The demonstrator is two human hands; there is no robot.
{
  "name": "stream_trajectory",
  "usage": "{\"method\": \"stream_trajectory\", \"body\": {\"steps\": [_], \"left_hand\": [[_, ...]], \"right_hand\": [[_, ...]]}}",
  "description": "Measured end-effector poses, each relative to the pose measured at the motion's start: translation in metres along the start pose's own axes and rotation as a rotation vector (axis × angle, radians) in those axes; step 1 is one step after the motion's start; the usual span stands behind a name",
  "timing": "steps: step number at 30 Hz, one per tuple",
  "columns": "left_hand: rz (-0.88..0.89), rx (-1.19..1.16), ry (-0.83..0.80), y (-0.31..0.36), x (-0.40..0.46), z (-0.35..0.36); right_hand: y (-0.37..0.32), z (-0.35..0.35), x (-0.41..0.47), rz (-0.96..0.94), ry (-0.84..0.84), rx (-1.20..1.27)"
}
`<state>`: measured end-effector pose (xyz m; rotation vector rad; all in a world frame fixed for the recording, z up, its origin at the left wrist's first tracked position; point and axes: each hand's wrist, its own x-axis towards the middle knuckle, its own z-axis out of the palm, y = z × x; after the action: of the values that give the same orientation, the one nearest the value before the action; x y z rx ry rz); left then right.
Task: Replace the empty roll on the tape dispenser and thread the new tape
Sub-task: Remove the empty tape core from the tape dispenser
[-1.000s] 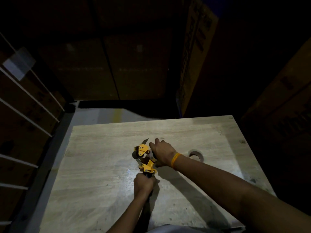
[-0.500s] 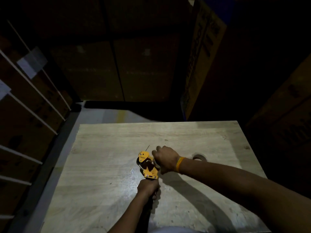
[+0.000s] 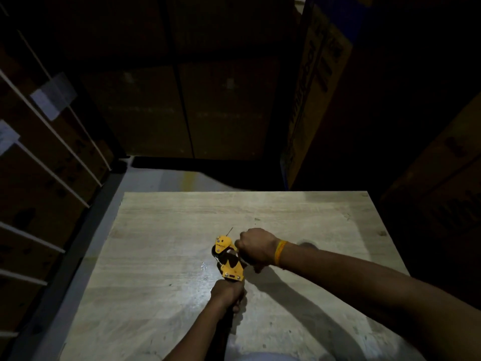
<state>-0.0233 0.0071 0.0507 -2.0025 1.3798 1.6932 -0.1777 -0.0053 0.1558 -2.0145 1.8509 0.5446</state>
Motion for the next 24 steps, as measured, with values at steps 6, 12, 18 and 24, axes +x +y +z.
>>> {"method": "stream_trajectory", "body": {"steps": [6, 12, 18, 24], "left_hand": [[0.013, -0.032, -0.042, 0.013, -0.005, -0.002], [0.038, -0.043, -0.091, 0.015, -0.014, -0.003], [0.036, -0.101, -0.096, 0.008, -0.009, -0.012], [0.098, -0.141, -0.001, -0.018, 0.021, -0.030]], "right_hand": [[-0.005, -0.005, -0.008, 0.205, 0.180, 0.241], [0.001, -0.008, -0.020, 0.128, 0.157, 0.102], [0.002, -0.027, -0.033, 0.237, 0.359, 0.313], [0.043, -0.075, -0.041, 0.278, 0.555, 0.587]]}}
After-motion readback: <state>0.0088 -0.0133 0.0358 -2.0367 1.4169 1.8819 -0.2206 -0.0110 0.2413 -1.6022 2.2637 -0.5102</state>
